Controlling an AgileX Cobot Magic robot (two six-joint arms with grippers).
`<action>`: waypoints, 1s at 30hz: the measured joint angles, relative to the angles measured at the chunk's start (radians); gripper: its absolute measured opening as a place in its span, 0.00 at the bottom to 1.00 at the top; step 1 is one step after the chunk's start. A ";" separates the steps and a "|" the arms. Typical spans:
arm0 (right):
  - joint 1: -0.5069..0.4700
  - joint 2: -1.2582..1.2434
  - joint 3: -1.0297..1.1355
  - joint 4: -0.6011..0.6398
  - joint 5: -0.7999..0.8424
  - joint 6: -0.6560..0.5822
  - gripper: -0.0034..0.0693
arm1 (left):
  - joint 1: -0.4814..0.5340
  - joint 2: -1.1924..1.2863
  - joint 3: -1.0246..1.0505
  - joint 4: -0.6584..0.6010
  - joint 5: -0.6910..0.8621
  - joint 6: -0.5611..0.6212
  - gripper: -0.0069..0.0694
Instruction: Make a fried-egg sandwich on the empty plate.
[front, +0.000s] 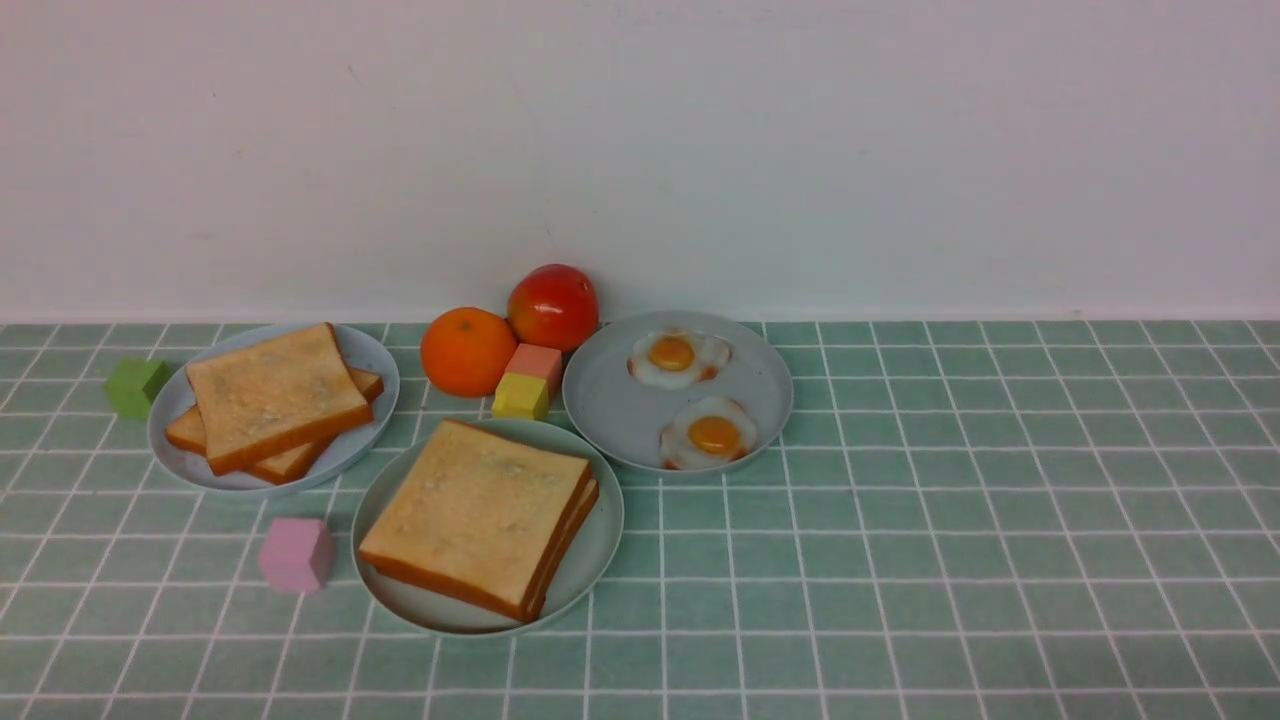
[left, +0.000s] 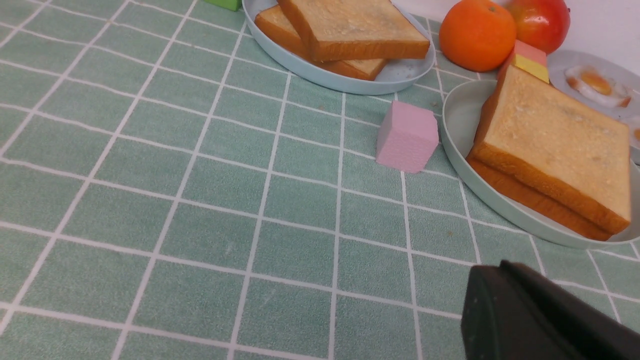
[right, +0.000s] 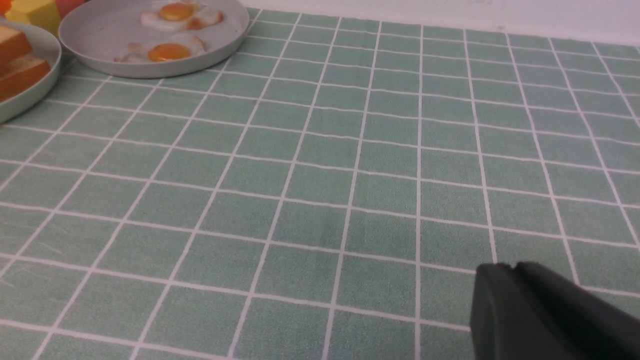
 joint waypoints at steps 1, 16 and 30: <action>0.000 0.000 0.000 0.000 0.000 0.000 0.13 | 0.000 0.000 0.000 -0.001 0.000 0.000 0.07; 0.000 0.000 0.000 0.000 0.000 0.000 0.16 | 0.000 0.000 0.000 -0.001 0.000 0.000 0.07; 0.000 0.000 0.000 0.000 0.000 0.000 0.16 | 0.000 0.000 0.000 -0.001 0.000 0.000 0.07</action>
